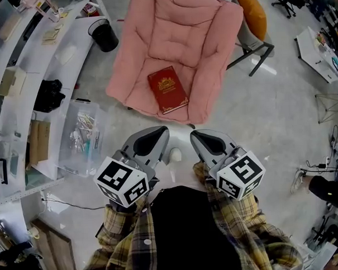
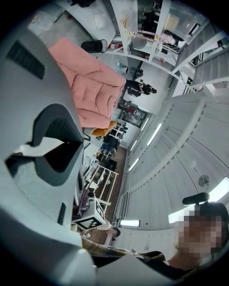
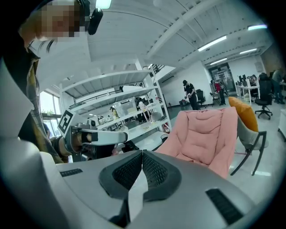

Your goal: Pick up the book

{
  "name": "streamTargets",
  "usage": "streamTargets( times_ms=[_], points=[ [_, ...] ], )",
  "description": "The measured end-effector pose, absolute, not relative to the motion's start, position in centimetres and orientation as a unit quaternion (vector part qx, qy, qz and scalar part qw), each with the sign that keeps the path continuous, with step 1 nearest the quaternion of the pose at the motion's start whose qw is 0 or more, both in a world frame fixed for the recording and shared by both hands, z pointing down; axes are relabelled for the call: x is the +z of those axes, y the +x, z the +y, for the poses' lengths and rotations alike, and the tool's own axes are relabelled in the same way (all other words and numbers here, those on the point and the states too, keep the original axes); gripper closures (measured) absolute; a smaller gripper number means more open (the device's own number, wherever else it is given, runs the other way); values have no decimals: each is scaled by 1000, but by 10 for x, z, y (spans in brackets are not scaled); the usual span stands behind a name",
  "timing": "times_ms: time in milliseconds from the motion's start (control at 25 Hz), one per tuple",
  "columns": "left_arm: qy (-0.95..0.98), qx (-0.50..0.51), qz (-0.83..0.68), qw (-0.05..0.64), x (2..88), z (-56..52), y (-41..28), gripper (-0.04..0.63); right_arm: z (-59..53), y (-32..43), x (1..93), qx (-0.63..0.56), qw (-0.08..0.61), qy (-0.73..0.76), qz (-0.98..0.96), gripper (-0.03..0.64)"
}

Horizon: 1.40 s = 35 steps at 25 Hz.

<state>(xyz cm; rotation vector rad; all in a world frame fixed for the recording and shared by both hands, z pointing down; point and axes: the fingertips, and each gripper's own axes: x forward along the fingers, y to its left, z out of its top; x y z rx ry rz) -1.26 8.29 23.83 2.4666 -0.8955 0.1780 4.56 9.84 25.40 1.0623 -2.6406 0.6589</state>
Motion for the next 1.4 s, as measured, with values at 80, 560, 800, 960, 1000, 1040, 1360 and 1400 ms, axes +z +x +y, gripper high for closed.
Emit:
streamTargets(
  times_ms=[80,560,800,960,1000,1040,1360,1400],
  points=[
    [908,68,-327,252,238,78,-9,591,93,46,254,226,108,359,-899,598],
    [919,71,-281,267,250,22,-27,591,39,24,260,232,104,398,-881,598],
    [931,86,-240,262,250,-30,-55,591,-12,-7,261,238,96,436,-862,598],
    [938,97,-213,257,251,-66,-77,591,-48,-32,260,236,84,461,-851,598],
    [939,100,-205,256,250,-75,-82,591,-57,-38,258,236,81,469,-848,598],
    [941,103,-196,255,250,-84,-87,591,-64,-42,256,236,79,477,-843,598],
    [943,130,-145,271,266,-126,-113,591,-102,-55,263,249,83,535,-803,598],
    [941,135,-140,276,272,-128,-114,591,-103,-54,268,254,82,541,-798,598]
  ],
)
